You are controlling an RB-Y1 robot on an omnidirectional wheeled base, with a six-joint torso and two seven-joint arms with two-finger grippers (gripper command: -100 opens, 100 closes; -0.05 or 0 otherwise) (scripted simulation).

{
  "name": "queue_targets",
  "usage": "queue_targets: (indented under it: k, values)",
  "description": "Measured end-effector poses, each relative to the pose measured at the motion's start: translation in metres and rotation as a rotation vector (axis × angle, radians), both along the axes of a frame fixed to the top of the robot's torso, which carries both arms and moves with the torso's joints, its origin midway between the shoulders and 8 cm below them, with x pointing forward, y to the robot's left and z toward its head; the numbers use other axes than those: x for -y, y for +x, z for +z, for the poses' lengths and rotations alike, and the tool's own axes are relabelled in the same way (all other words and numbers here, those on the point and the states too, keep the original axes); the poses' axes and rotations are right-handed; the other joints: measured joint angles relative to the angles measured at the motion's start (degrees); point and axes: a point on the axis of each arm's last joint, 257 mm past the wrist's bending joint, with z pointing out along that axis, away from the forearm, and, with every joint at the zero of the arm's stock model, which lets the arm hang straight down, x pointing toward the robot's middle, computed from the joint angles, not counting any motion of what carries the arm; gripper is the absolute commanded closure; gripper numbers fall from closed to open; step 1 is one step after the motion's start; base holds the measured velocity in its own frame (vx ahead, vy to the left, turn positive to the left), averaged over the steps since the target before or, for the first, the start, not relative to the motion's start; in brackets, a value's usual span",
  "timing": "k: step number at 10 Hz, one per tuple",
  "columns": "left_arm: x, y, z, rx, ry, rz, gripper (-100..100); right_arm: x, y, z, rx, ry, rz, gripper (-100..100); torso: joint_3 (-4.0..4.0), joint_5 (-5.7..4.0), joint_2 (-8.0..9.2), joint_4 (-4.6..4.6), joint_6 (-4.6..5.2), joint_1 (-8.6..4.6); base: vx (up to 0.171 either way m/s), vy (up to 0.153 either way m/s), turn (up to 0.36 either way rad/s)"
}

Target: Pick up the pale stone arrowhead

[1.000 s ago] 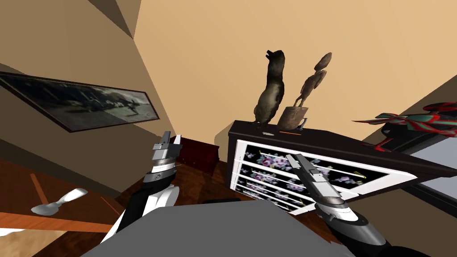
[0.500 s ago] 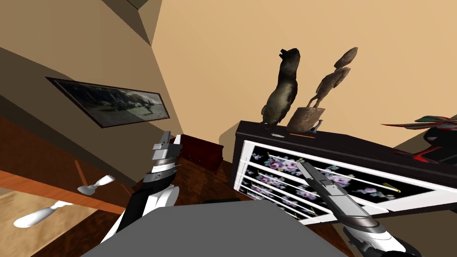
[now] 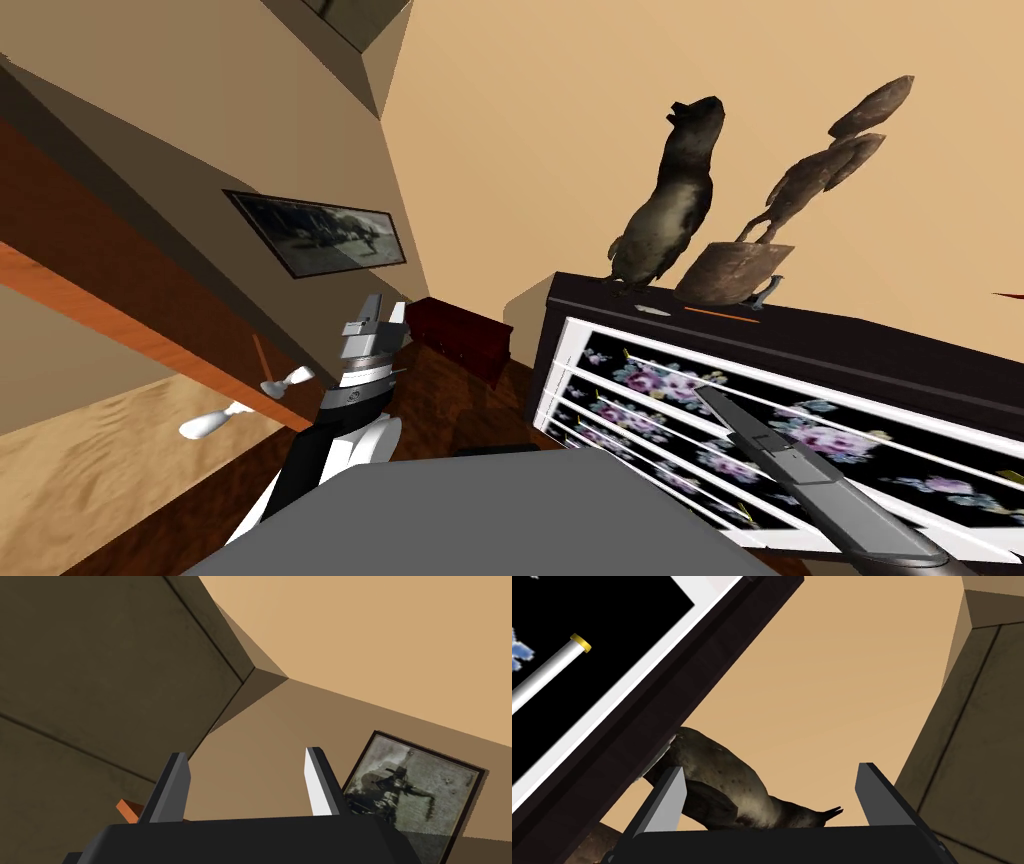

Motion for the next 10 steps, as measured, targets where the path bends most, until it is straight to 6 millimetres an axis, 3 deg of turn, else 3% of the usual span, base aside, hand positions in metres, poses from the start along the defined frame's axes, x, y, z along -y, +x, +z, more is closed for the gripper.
queue_targets:
  k: [10]
  values:
    - [0.000, 0.000, 0.000, 0.000, 0.000, 0.000, 0, 0.036, -0.078, -0.012, -0.386, -0.332, -0.051, -100, 0.03, -0.06, 0.05, 0.02, 0.01, -0.24, -0.013, 0.030, 0.237]
